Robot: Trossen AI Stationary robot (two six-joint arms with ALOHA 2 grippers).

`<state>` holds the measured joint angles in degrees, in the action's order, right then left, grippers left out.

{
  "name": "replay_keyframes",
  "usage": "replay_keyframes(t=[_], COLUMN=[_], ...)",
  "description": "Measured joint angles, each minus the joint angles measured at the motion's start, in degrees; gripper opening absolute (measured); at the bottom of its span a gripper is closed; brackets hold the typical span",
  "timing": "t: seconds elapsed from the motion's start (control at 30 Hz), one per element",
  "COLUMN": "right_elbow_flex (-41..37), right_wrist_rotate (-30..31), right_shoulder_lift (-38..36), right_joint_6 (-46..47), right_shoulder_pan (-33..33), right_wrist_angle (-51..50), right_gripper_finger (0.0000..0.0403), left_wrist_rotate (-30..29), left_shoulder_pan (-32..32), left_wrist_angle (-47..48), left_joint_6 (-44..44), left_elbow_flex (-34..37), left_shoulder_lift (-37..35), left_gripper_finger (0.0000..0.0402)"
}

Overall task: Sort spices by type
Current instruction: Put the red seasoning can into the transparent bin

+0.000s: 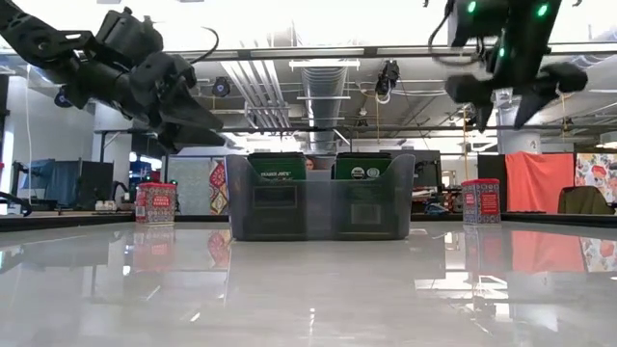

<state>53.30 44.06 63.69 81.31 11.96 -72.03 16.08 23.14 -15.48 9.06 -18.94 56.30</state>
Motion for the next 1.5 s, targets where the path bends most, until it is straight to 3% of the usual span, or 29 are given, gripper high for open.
replay_keyframes(t=[0.27,0.57,0.87,1.23,1.5], right_elbow_flex=[-6.8,-8.5,-8.5,-8.4,-8.6], right_wrist_rotate=[-3.7,-6.8,-13.3,-20.7,-20.3], right_shoulder_lift=[0.7,4.0,9.3,13.6,20.2], right_joint_6=[-6.3,-11.2,-17.3,-25.8,-28.7], right_shoulder_pan=[18.7,25.9,29.0,27.5,27.4], right_wrist_angle=[10.3,17.7,21.1,37.5,49.7], right_gripper_finger=[0.0227,0.0164,0.0118,0.0075,0.0053], left_wrist_rotate=[0.0,0.0,0.0,0.0,0.0], left_shoulder_pan=[-0.6,-0.6,-0.7,-2.4,-4.1], left_wrist_angle=[0.3,1.3,1.9,3.6,3.5], left_joint_6=[-1.3,-1.3,-1.3,-3.2,-3.7], left_elbow_flex=[0.0,0.0,0.0,0.0,0.0], left_shoulder_lift=[0.7,0.7,0.7,0.7,0.7], left_gripper_finger=[0.0228,0.0228,0.0228,0.0228,0.0228])
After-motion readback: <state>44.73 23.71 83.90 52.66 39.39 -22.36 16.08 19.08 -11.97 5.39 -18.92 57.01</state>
